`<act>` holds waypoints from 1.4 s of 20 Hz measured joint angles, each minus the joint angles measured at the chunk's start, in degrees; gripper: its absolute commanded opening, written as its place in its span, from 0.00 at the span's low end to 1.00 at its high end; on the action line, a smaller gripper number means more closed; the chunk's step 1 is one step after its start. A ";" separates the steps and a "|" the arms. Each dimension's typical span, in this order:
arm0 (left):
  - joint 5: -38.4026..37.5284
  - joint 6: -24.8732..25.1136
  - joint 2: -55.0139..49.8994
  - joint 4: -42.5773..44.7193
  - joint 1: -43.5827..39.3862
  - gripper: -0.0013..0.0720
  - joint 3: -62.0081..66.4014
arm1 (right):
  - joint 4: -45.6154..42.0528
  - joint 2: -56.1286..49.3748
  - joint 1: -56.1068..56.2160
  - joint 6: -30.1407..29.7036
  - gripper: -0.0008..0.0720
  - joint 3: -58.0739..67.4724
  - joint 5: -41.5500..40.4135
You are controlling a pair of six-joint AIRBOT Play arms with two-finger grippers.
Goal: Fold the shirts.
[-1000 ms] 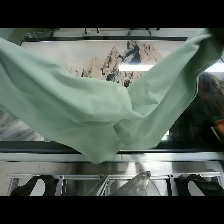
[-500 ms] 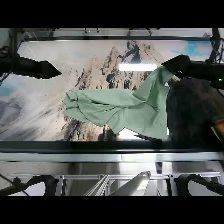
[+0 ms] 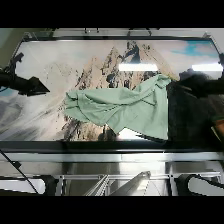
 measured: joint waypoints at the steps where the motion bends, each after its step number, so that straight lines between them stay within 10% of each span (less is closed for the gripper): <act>1: 0.04 0.15 -0.31 0.00 0.63 0.42 -2.19 | -2.86 -0.04 -0.92 0.72 0.83 -1.57 1.09; 3: 2.05 1.03 -0.63 -0.07 1.09 0.57 -6.54 | -6.54 -0.09 -1.97 1.73 0.83 -5.03 1.40; 4: 3.65 1.57 -0.76 -0.15 0.90 1.00 -8.50 | -7.69 -0.13 -2.27 1.95 0.83 -6.86 1.14; 17: 15.72 4.81 -5.42 -1.20 -7.41 0.96 -14.16 | -11.15 -0.61 -2.71 2.89 0.83 -17.40 -4.52; 18: 14.86 5.22 -6.29 -1.64 -7.67 0.90 -14.14 | -11.13 -0.61 -2.69 2.89 0.83 -17.57 -4.68; 20: 13.05 5.60 -8.28 -1.66 -8.04 0.36 -13.75 | -11.13 -0.61 -2.71 2.89 0.83 -17.81 -4.81; 25: 4.81 6.12 -13.11 -0.94 -9.14 0.29 -9.16 | -11.17 -0.66 -2.71 2.86 0.83 -17.99 -3.80; 26: 3.43 6.32 -13.84 -0.68 -9.29 0.09 -8.31 | -11.17 -0.74 -2.71 2.86 0.83 -18.01 -3.56; 28: 1.44 6.73 -15.19 0.09 -9.73 0.05 -6.56 | -11.37 -1.46 -2.71 2.84 0.83 -18.14 -3.26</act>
